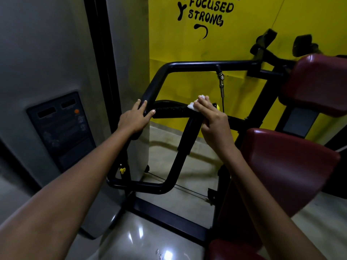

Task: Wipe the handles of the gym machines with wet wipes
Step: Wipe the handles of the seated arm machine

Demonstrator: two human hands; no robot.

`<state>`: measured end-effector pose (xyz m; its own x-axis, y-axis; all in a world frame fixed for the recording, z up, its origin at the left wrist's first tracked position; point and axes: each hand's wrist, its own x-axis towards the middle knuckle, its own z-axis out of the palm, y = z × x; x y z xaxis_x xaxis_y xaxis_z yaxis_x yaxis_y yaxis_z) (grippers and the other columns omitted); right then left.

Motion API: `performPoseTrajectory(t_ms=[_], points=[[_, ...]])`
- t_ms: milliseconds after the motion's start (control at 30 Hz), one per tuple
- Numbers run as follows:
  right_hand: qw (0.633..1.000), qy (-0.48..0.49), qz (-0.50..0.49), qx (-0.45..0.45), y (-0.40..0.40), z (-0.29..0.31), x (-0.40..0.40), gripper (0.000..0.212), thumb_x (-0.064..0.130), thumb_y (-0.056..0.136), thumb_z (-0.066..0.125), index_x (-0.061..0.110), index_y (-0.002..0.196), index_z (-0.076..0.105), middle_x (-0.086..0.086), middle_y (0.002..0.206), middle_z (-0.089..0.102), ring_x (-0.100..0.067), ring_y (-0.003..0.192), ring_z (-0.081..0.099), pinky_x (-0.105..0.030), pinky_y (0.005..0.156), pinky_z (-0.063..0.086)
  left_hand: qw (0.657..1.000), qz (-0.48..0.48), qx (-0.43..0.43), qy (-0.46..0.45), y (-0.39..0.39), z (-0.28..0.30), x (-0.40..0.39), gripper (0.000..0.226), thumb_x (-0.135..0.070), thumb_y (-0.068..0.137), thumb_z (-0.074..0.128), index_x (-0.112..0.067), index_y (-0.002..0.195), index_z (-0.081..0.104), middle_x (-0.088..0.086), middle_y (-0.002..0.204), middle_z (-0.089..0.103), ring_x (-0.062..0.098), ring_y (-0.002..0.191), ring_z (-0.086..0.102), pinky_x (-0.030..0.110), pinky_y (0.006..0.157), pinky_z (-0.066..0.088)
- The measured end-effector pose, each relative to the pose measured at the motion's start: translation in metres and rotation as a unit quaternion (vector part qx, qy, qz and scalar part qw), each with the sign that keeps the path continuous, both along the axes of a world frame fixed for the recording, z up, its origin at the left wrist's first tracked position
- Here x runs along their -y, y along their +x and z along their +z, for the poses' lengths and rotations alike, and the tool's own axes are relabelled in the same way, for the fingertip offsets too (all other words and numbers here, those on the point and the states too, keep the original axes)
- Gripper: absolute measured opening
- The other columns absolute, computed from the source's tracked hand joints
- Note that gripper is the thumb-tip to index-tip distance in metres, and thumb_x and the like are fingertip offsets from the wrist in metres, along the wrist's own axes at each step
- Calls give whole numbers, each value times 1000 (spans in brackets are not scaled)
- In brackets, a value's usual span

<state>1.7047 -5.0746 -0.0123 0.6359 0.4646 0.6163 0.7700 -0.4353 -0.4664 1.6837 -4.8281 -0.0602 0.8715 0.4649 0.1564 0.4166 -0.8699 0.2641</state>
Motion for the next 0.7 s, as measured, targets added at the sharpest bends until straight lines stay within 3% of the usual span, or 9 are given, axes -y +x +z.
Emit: performPoseTrajectory(t_ms=[67,167,233,333,467,600,700], points=[[1000,-4,-3,3,0,-1,-1,47,-1,84,45,1,130,51,-14,143,41,-24,138,29,-33,115,25,1000,1,4,-2,0,-1,0,65,-61,96,21,-29,151,14,-3,160,7,36,132,39,40,95,38],[1000,-15,-4,13,-9,-12,5,58,4,78,33,3,134,47,-11,144,39,-22,139,26,-13,111,14,1000,-2,7,0,1,-2,-1,65,-61,96,21,-29,151,14,-2,160,7,37,131,40,41,94,39],[999,-30,8,28,-14,-19,10,59,-4,78,33,4,135,46,-11,144,39,-21,139,27,-7,109,12,1000,-2,5,-1,1,-2,-1,65,-61,96,21,-29,152,14,-2,160,7,38,130,41,42,94,40],[997,-55,22,45,-8,-12,12,55,-14,80,41,5,131,51,-12,141,44,-22,137,30,-21,110,21,1000,-3,1,-1,1,-1,-2,65,-61,95,21,-28,152,14,-2,160,7,38,129,41,42,94,40],[997,-71,25,-2,7,14,7,41,4,86,46,3,125,57,-13,139,47,-23,135,36,-38,112,30,1000,-4,-4,3,2,-2,-2,66,-61,95,20,-28,152,13,-1,160,6,38,130,40,43,95,40],[991,67,37,-111,15,17,7,45,-2,79,41,1,119,62,-15,127,58,-21,122,51,-38,106,40,1000,-3,-5,5,1,-2,-1,66,-62,95,19,-29,151,13,-2,160,6,38,129,42,42,93,41],[976,163,1,-143,3,1,8,50,-4,78,38,2,123,58,-12,126,58,-13,117,53,-16,101,41,1000,-3,-1,9,0,-2,0,66,-61,95,19,-28,152,14,-1,160,7,39,127,43,42,92,42]])
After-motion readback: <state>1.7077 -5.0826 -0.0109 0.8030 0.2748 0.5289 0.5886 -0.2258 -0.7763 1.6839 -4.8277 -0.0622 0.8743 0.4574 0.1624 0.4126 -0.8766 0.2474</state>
